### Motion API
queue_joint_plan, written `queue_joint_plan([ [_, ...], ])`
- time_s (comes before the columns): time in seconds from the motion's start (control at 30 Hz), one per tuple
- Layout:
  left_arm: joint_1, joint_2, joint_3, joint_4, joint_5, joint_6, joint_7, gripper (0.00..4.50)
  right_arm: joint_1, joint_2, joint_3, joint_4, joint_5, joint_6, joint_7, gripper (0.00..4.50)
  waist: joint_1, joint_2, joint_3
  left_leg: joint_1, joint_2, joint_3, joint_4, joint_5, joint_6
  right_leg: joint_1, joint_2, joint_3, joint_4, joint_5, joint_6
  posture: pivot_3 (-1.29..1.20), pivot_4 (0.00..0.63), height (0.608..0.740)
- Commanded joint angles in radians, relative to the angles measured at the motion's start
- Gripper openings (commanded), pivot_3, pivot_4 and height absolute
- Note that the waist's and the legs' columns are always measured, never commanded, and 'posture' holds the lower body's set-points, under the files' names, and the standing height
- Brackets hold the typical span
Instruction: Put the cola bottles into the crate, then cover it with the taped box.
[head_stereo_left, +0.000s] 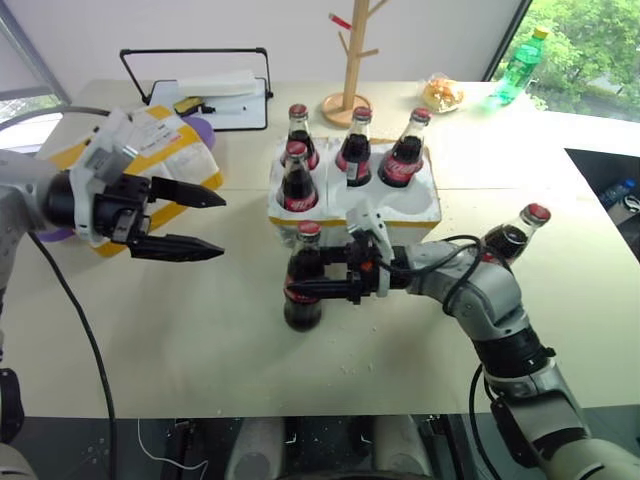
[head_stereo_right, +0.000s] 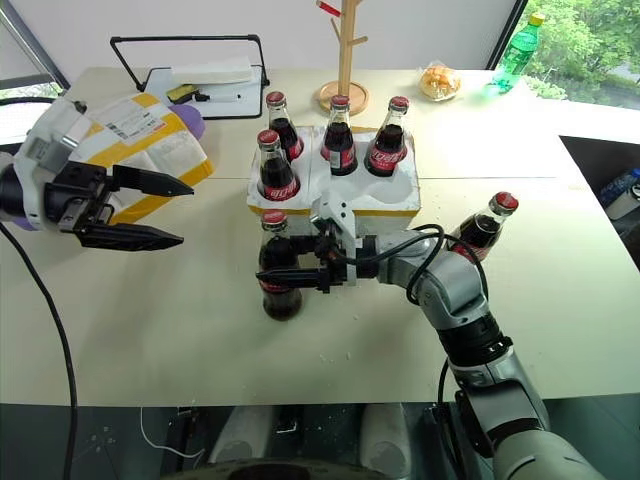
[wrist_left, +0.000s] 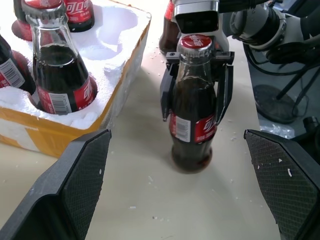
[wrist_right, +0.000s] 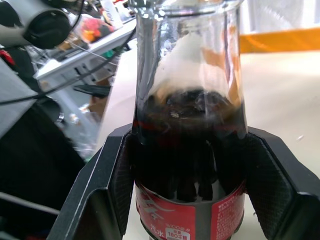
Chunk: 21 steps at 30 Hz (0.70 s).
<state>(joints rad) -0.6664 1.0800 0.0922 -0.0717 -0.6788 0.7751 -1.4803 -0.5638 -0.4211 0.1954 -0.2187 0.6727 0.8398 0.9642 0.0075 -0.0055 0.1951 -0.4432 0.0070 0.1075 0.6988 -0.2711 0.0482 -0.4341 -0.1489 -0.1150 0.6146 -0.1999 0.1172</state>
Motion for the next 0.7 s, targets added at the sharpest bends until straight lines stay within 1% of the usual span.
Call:
queue_joint_plan([
  [0.03, -0.023, -0.013, -0.001, 0.012, 0.012, -0.037, 0.001, 4.50, -0.099, -0.026, -0.151, -0.096, 0.143, 0.073, -0.030, 2.47, 0.000, 0.000, 0.000, 0.000, 0.000, 0.000, 0.000, 0.000, 0.000, 0.000, 0.000, 0.000, 0.000, 0.000, 0.000, 0.00, 0.150, 0.740],
  [0.17, -0.034, -0.044, -0.013, 0.029, 0.026, -0.062, 0.004, 4.50, -0.227, -0.097, -0.297, -0.076, 0.243, 0.155, -0.093, 2.47, 0.003, 0.000, 0.000, 0.000, 0.000, 0.000, 0.000, 0.000, 0.000, -0.001, 0.000, 0.000, 0.000, 0.000, 0.000, 0.00, 0.150, 0.740],
  [0.27, -0.044, -0.062, -0.027, 0.047, 0.040, -0.086, 0.002, 4.50, -0.327, -0.159, -0.370, -0.005, 0.251, 0.166, -0.122, 2.47, 0.003, 0.001, 0.000, 0.000, 0.000, 0.000, -0.001, 0.000, 0.000, -0.001, 0.000, 0.000, 0.000, 0.000, 0.000, 0.00, 0.150, 0.740],
  [0.33, -0.054, -0.073, -0.034, 0.059, 0.047, -0.098, 0.000, 4.50, -0.373, -0.193, -0.385, 0.043, 0.231, 0.155, -0.127, 2.47, 0.002, 0.001, 0.000, 0.000, 0.000, 0.001, -0.001, 0.000, 0.000, -0.001, 0.000, 0.000, 0.000, 0.000, 0.000, 0.00, 0.150, 0.740],
  [0.47, -0.074, -0.086, -0.043, 0.077, 0.058, -0.111, -0.006, 4.50, -0.414, -0.225, -0.349, 0.133, 0.118, 0.061, -0.136, 2.47, -0.001, 0.000, 0.000, 0.000, 0.000, 0.001, -0.001, 0.000, 0.000, -0.001, 0.000, 0.000, 0.000, 0.000, 0.000, 0.00, 0.150, 0.740],
  [0.6, -0.083, -0.090, -0.044, 0.084, 0.062, -0.116, -0.011, 4.50, -0.424, -0.200, -0.291, 0.213, -0.009, -0.042, -0.174, 2.47, -0.007, 0.001, 0.000, -0.001, 0.000, 0.001, -0.001, 0.000, 0.000, -0.001, 0.000, 0.000, 0.000, 0.000, 0.000, 0.00, 0.150, 0.740],
  [0.7, -0.083, -0.088, -0.040, 0.077, 0.056, -0.113, -0.008, 4.50, -0.399, -0.165, -0.248, 0.233, -0.059, -0.086, -0.169, 2.47, -0.015, 0.001, 0.001, -0.002, 0.000, 0.001, -0.001, 0.000, 0.000, -0.003, 0.000, 0.000, 0.001, 0.000, 0.000, 0.00, 0.150, 0.740],
])
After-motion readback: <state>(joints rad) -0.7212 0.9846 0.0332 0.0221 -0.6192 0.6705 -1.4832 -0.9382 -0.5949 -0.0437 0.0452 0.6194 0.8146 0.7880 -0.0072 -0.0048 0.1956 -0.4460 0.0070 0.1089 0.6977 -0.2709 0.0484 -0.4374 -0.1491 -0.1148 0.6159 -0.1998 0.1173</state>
